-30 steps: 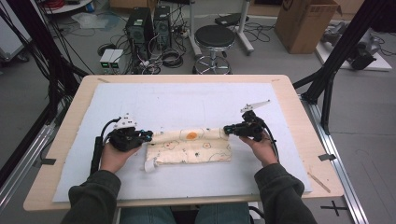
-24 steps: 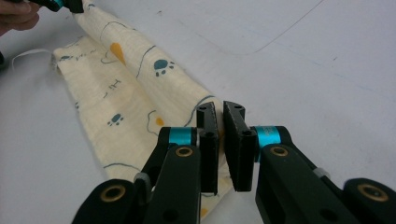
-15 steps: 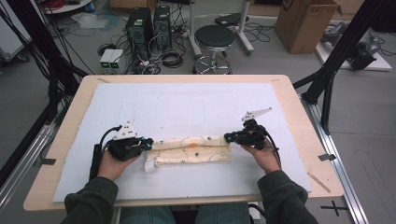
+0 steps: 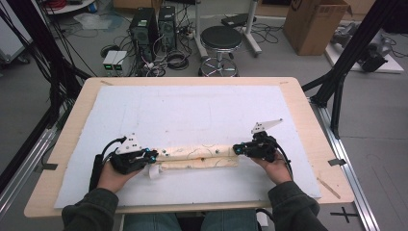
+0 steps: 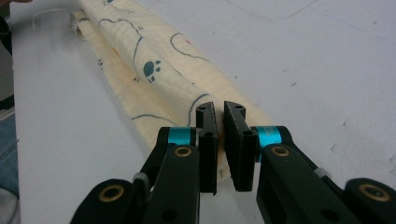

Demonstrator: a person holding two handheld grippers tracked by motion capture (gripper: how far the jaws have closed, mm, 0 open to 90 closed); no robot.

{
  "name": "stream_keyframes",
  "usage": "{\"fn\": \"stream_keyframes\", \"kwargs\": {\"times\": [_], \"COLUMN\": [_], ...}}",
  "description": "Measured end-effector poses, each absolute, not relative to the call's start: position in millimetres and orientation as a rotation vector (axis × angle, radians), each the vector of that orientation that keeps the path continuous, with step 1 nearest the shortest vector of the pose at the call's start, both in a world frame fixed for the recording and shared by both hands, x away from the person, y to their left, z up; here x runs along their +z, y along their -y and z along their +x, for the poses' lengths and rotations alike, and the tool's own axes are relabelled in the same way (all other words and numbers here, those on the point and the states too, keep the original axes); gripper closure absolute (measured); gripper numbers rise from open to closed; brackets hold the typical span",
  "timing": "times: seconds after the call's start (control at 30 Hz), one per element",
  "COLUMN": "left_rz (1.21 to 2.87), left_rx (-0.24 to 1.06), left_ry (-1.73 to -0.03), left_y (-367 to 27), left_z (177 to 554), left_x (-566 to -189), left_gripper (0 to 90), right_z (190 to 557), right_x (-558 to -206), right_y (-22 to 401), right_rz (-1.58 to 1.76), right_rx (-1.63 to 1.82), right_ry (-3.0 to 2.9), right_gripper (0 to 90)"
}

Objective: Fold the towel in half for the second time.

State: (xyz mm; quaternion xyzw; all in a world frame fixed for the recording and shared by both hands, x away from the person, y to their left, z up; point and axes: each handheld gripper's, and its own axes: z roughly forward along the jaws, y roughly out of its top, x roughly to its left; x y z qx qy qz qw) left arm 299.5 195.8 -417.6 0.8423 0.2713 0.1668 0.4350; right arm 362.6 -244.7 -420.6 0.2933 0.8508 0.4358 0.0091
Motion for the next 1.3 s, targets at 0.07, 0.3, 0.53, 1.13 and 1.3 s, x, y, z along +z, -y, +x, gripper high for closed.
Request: {"fn": "stream_keyframes", "kwargs": {"times": [0.07, 0.3, 0.53, 1.13, 1.3], "left_rz": [2.107, 2.135, 2.131, 2.138, 2.146], "left_rx": [0.410, 0.397, 0.393, 0.373, 0.361], "left_ry": [-0.671, -0.664, -0.672, -0.668, -0.676], "left_y": [-197, -199, -200, -202, -204], "left_z": [297, 290, 285, 283, 283], "left_x": [-419, -426, -429, -433, -434], "left_gripper": [83.1, 82.7, 82.7, 82.9, 81.6], "right_z": [359, 349, 341, 329, 329], "right_x": [-421, -425, -429, -434, -437], "right_y": [244, 246, 246, 246, 245], "right_rz": [0.902, 0.878, 0.872, 0.864, 0.865], "right_rx": [1.356, 1.345, 1.331, 1.319, 1.300], "right_ry": [-2.660, -2.666, -2.686, -2.697, -2.702], "right_gripper": [83.7, 83.2, 83.3, 83.6, 83.4]}}
